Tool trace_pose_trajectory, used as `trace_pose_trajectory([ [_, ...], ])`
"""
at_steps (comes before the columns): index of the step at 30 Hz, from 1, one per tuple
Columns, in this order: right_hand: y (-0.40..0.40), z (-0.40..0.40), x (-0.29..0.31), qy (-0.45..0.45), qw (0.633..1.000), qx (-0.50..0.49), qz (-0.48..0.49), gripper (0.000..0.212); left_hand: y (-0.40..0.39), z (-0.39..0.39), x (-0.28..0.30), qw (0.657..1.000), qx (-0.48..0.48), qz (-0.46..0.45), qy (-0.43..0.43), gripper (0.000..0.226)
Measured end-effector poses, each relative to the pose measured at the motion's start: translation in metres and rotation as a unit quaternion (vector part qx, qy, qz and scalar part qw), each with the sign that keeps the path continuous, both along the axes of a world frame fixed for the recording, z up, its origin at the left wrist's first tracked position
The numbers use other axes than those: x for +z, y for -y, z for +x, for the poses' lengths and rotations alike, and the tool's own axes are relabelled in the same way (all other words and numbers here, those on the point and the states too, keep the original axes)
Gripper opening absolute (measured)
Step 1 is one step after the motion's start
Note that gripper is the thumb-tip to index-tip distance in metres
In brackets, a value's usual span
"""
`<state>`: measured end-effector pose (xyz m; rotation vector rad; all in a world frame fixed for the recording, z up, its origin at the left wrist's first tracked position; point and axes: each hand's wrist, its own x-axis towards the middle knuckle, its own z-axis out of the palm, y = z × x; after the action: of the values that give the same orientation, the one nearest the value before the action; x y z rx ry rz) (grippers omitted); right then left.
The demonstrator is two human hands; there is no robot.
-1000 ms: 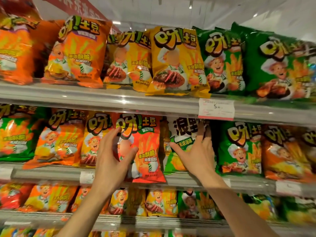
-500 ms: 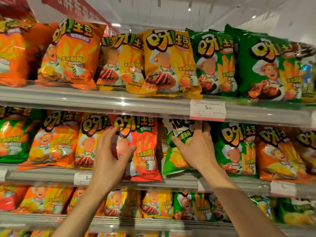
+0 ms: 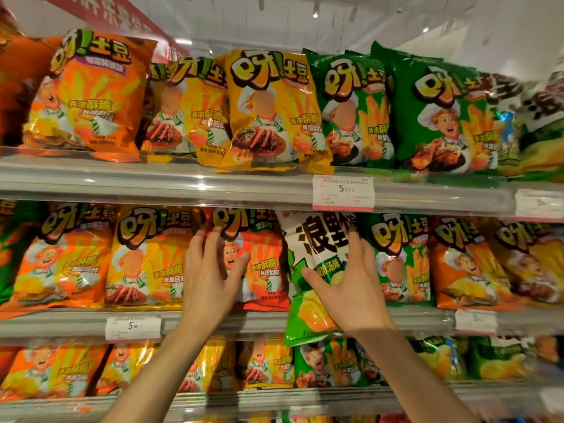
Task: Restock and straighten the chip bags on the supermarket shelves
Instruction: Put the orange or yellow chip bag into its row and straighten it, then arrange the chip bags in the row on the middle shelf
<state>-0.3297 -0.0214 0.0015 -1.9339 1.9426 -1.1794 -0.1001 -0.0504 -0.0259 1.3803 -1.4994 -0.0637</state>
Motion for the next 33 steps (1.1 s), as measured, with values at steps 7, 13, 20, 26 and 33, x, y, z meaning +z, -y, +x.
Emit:
trace_pose_trajectory([
  [7, -0.005, 0.001, -0.005, 0.022, 1.000, 0.008, -0.014, 0.105, 0.005, -0.006, 0.000, 0.992, 0.058, -0.005, 0.116, 0.044],
  [13, -0.010, 0.001, -0.005, 0.032, 0.999, 0.016, -0.024, 0.105, 0.003, 0.001, -0.011, 0.980, 0.074, 0.032, 0.183, 0.060],
  [20, -0.013, 0.002, -0.004, 0.036, 0.998, 0.024, -0.045, 0.106, -0.018, -0.003, -0.001, 0.998, -0.007, -0.042, 0.056, 0.048],
  [26, -0.017, 0.006, -0.004, 0.033, 0.997, 0.045, -0.055, 0.107, -0.029, -0.021, 0.027, 0.974, -0.163, 0.103, -0.122, 0.066],
  [33, -0.026, 0.012, -0.002, 0.004, 0.994, 0.087, -0.064, 0.107, -0.019, -0.040, 0.047, 0.935, -0.240, 0.154, -0.212, 0.063],
])
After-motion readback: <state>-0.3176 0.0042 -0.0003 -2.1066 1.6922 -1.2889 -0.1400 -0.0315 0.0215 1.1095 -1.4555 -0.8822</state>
